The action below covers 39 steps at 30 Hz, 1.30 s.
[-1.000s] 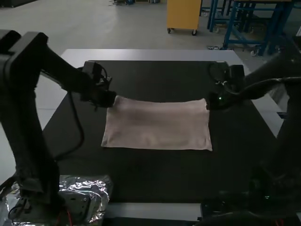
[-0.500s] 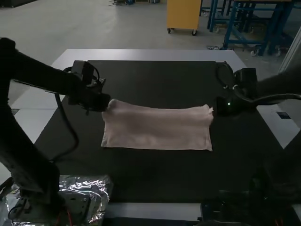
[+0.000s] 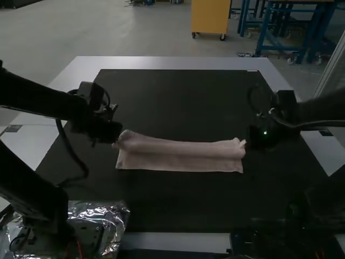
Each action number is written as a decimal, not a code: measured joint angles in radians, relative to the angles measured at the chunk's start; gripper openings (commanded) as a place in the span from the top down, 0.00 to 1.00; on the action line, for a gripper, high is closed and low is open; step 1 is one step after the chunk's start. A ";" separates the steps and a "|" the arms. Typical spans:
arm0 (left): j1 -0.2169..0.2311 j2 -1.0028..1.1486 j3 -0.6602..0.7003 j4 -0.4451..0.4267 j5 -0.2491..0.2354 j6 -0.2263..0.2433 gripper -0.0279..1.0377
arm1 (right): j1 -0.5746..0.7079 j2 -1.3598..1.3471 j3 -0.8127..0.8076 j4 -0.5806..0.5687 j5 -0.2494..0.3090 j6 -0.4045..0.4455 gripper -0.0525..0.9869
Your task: Fold the towel.
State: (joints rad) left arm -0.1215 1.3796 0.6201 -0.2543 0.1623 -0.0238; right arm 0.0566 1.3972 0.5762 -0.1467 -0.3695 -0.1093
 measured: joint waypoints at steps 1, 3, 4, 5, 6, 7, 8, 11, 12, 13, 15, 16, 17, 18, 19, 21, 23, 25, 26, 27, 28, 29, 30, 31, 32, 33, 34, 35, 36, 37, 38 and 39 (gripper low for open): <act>0.000 0.000 -0.007 -0.008 0.000 0.000 0.95 | 0.000 0.000 -0.005 -0.005 -0.002 0.000 0.97; 0.000 -0.002 -0.021 -0.026 0.001 0.001 0.95 | 0.000 0.000 -0.017 -0.021 -0.003 -0.003 0.97; 0.000 -0.002 -0.028 -0.031 0.002 0.002 0.95 | 0.000 0.000 -0.023 -0.024 -0.005 -0.003 0.97; 0.000 -0.002 -0.035 -0.033 0.003 0.003 0.95 | 0.000 0.000 -0.030 -0.025 -0.006 -0.004 0.97; 0.000 -0.002 -0.040 -0.034 0.003 0.004 0.89 | 0.000 0.000 -0.037 -0.025 -0.008 -0.004 0.94; 0.000 -0.002 -0.043 -0.034 0.002 0.006 0.72 | 0.000 0.000 -0.043 -0.025 -0.009 -0.004 0.85; 0.000 -0.002 -0.042 -0.034 0.002 0.011 0.50 | 0.000 0.000 -0.046 -0.027 -0.009 -0.004 0.79; 0.007 -0.002 -0.042 -0.037 -0.006 0.016 0.14 | -0.006 -0.005 -0.044 -0.054 -0.004 -0.006 0.23; 0.011 -0.002 -0.042 -0.037 -0.009 0.017 0.07 | -0.010 -0.012 -0.040 -0.075 0.000 -0.008 0.12; 0.012 -0.002 -0.042 -0.037 -0.010 0.018 0.07 | -0.013 -0.021 -0.037 -0.088 0.003 -0.010 0.06; 0.018 -0.003 -0.042 -0.037 -0.012 0.019 0.07 | -0.015 -0.045 -0.027 -0.093 0.011 -0.012 0.06; 0.022 -0.003 -0.042 -0.036 -0.012 0.019 0.07 | -0.015 -0.057 -0.020 -0.092 0.014 -0.014 0.06; 0.028 -0.003 -0.042 -0.034 -0.013 0.019 0.07 | -0.015 -0.069 -0.013 -0.091 0.015 -0.014 0.06; 0.035 -0.003 -0.042 -0.030 -0.013 0.019 0.07 | -0.015 -0.079 -0.009 -0.088 0.018 -0.014 0.06; 0.043 -0.003 -0.042 -0.025 -0.013 0.019 0.07 | -0.015 -0.086 -0.007 -0.084 0.019 -0.014 0.06; 0.059 -0.003 -0.042 -0.010 -0.013 0.019 0.07 | -0.015 -0.090 -0.008 -0.074 0.023 -0.014 0.07; 0.072 -0.003 -0.039 -0.001 -0.013 0.019 0.07 | -0.015 -0.090 -0.016 -0.061 0.027 -0.014 0.07; 0.081 -0.003 -0.034 0.004 -0.013 0.019 0.07 | -0.015 -0.083 -0.030 -0.040 0.030 -0.014 0.07; 0.083 -0.003 -0.031 0.008 -0.013 0.019 0.07 | -0.015 -0.076 -0.038 -0.030 0.032 -0.014 0.07; 0.085 -0.003 -0.027 0.011 -0.013 0.019 0.07 | -0.015 -0.067 -0.047 -0.018 0.034 -0.014 0.07; 0.085 -0.003 -0.024 0.014 -0.013 0.018 0.07 | -0.015 -0.057 -0.054 -0.011 0.036 -0.014 0.07; 0.085 -0.003 -0.019 0.015 -0.012 0.018 0.07 | -0.015 -0.046 -0.062 -0.005 0.037 -0.014 0.08; 0.085 -0.003 -0.015 0.016 -0.013 0.017 0.07 | -0.015 -0.037 -0.067 0.000 0.037 -0.014 0.08; 0.085 -0.003 -0.011 0.018 -0.013 0.016 0.07 | -0.015 -0.029 -0.072 0.005 0.038 -0.014 0.08; 0.085 -0.003 -0.006 0.018 -0.013 0.015 0.07 | -0.014 -0.022 -0.074 0.010 0.040 -0.014 0.08; 0.085 -0.003 -0.003 0.019 -0.013 0.015 0.07 | -0.013 -0.016 -0.076 0.017 0.040 -0.014 0.08; 0.085 -0.003 0.000 0.020 -0.013 0.015 0.07 | -0.011 -0.010 -0.076 0.027 0.041 -0.014 0.08; 0.085 -0.003 0.001 0.021 -0.013 0.015 0.07 | -0.007 -0.003 -0.076 0.039 0.044 -0.014 0.08; 0.085 -0.003 0.002 0.022 -0.013 0.015 0.07 | -0.002 0.004 -0.076 0.047 0.045 -0.014 0.08; 0.085 -0.003 0.002 0.024 -0.013 0.015 0.07 | 0.005 0.011 -0.076 0.053 0.046 -0.014 0.08; 0.085 -0.003 0.002 0.024 -0.013 0.014 0.07 | 0.012 0.019 -0.076 0.060 0.048 -0.013 0.08; 0.085 -0.003 0.002 0.024 -0.013 0.015 0.07 | 0.019 0.027 -0.076 0.066 0.049 -0.011 0.08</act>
State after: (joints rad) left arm -0.0368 1.3769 0.6216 -0.2298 0.1497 -0.0090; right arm 0.0757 1.4246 0.4999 -0.0807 -0.3206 -0.1200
